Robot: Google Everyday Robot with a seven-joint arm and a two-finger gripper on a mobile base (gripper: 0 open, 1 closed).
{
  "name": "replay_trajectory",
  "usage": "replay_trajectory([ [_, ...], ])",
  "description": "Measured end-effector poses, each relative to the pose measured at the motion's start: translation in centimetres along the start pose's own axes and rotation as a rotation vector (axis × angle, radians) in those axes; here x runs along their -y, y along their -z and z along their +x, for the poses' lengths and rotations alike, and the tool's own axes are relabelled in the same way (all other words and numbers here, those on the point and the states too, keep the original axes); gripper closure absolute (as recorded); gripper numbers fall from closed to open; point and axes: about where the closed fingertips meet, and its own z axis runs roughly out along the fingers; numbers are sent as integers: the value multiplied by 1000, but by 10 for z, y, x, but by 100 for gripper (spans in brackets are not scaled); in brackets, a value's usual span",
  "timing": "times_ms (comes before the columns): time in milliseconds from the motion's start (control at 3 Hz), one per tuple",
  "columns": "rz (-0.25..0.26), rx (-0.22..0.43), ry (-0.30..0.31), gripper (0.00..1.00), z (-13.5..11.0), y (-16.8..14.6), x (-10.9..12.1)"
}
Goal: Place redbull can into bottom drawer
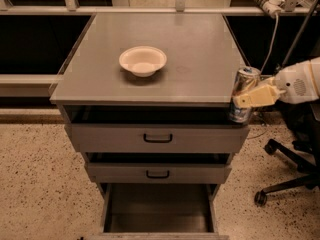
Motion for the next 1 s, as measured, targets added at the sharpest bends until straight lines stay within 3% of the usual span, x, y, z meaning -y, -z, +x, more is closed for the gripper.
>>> replay_trajectory([
  [333, 82, 74, -38, 100, 23, 20, -26],
  [667, 156, 110, -129, 100, 78, 7, -27],
  [1000, 180, 89, -186, 100, 133, -42, -9],
])
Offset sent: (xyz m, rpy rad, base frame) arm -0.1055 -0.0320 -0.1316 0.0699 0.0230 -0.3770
